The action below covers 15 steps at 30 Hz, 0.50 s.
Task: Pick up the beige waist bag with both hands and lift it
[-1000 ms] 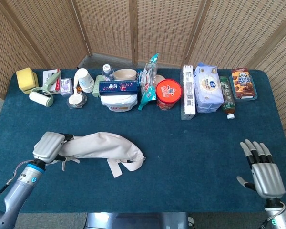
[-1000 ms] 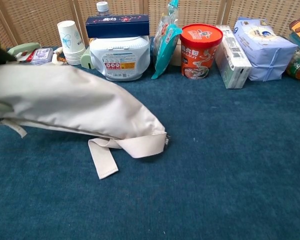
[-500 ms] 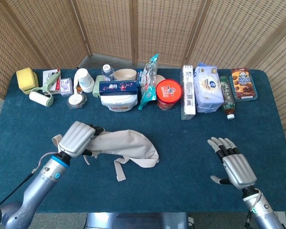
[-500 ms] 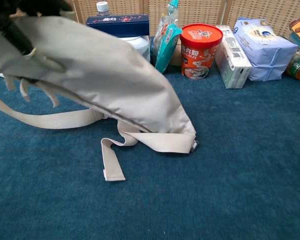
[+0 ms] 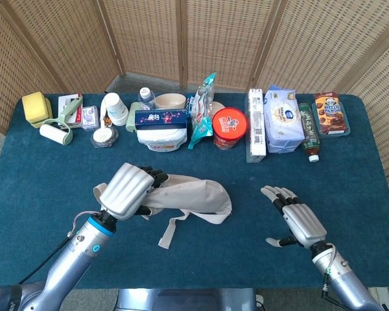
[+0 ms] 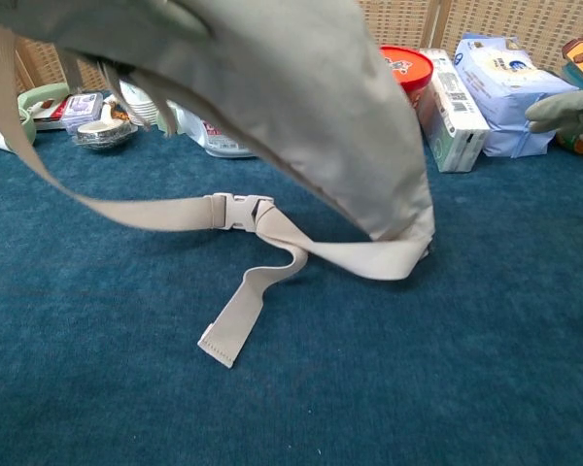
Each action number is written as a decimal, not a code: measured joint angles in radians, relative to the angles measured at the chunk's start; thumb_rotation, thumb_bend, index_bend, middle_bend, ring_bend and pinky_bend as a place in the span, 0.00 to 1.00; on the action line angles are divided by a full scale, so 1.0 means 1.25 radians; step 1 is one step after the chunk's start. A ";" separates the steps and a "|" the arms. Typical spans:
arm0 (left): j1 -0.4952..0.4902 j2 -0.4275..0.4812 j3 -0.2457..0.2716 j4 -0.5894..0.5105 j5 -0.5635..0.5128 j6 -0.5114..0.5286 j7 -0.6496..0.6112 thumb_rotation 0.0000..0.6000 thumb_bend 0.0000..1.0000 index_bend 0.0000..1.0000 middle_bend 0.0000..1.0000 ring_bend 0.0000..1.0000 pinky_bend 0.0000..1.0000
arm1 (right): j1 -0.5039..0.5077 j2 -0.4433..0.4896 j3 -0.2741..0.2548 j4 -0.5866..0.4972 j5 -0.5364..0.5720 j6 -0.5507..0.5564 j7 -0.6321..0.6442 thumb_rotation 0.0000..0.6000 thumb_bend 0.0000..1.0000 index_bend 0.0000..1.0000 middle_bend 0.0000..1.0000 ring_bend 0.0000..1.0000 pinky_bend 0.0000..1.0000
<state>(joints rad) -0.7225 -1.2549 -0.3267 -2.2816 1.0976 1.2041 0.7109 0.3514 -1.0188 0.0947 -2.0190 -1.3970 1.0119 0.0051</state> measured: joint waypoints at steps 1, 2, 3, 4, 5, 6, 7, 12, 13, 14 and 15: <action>-0.002 -0.003 -0.003 -0.003 0.003 0.007 0.000 1.00 0.06 0.58 0.61 0.62 0.74 | 0.003 0.000 0.001 -0.002 0.004 -0.006 0.010 1.00 0.00 0.00 0.00 0.00 0.00; -0.004 -0.006 -0.005 -0.006 0.007 0.013 0.001 1.00 0.06 0.58 0.61 0.62 0.74 | 0.007 0.001 0.003 -0.003 0.007 -0.012 0.021 1.00 0.00 0.00 0.00 0.00 0.00; -0.007 -0.011 -0.007 -0.009 0.011 0.020 -0.001 1.00 0.06 0.58 0.61 0.62 0.74 | 0.013 0.001 0.005 -0.006 0.011 -0.021 0.037 1.00 0.00 0.00 0.00 0.00 0.00; -0.009 -0.016 -0.008 -0.011 0.014 0.024 -0.003 1.00 0.06 0.58 0.61 0.62 0.74 | 0.017 0.001 0.007 -0.007 0.014 -0.029 0.050 1.00 0.00 0.00 0.00 0.00 0.00; -0.011 -0.022 -0.009 -0.012 0.017 0.027 -0.005 1.00 0.06 0.58 0.61 0.62 0.74 | 0.023 0.001 0.009 -0.009 0.017 -0.036 0.062 1.00 0.00 0.00 0.00 0.00 0.00; -0.014 -0.029 -0.010 -0.013 0.021 0.030 -0.007 1.00 0.06 0.58 0.61 0.62 0.74 | 0.030 0.000 0.012 -0.010 0.021 -0.043 0.071 1.00 0.00 0.00 0.00 0.00 0.00; -0.017 -0.034 -0.010 -0.013 0.023 0.032 -0.008 1.00 0.06 0.58 0.61 0.62 0.74 | 0.039 -0.002 0.017 -0.011 0.027 -0.050 0.077 1.00 0.00 0.00 0.00 0.00 0.00; -0.033 -0.071 -0.007 -0.008 0.031 0.040 -0.009 1.00 0.06 0.58 0.61 0.62 0.74 | 0.061 -0.020 0.038 -0.032 0.064 -0.060 0.086 1.00 0.00 0.00 0.00 0.00 0.00; -0.037 -0.079 -0.007 -0.006 0.031 0.041 -0.009 1.00 0.06 0.58 0.61 0.62 0.74 | 0.064 -0.025 0.041 -0.036 0.072 -0.059 0.084 1.00 0.00 0.00 0.00 0.00 0.00; -0.040 -0.088 -0.007 -0.004 0.029 0.042 -0.009 1.00 0.06 0.58 0.61 0.62 0.74 | 0.067 -0.030 0.045 -0.039 0.080 -0.057 0.080 1.00 0.00 0.00 0.00 0.00 0.00; -0.045 -0.099 -0.006 -0.001 0.026 0.044 -0.009 1.00 0.06 0.58 0.61 0.62 0.74 | 0.070 -0.036 0.049 -0.042 0.089 -0.054 0.075 1.00 0.00 0.00 0.00 0.00 0.00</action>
<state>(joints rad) -0.7789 -1.3786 -0.3347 -2.2834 1.1298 1.2591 0.6994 0.4395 -1.0633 0.1563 -2.0713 -1.2862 0.9444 0.0988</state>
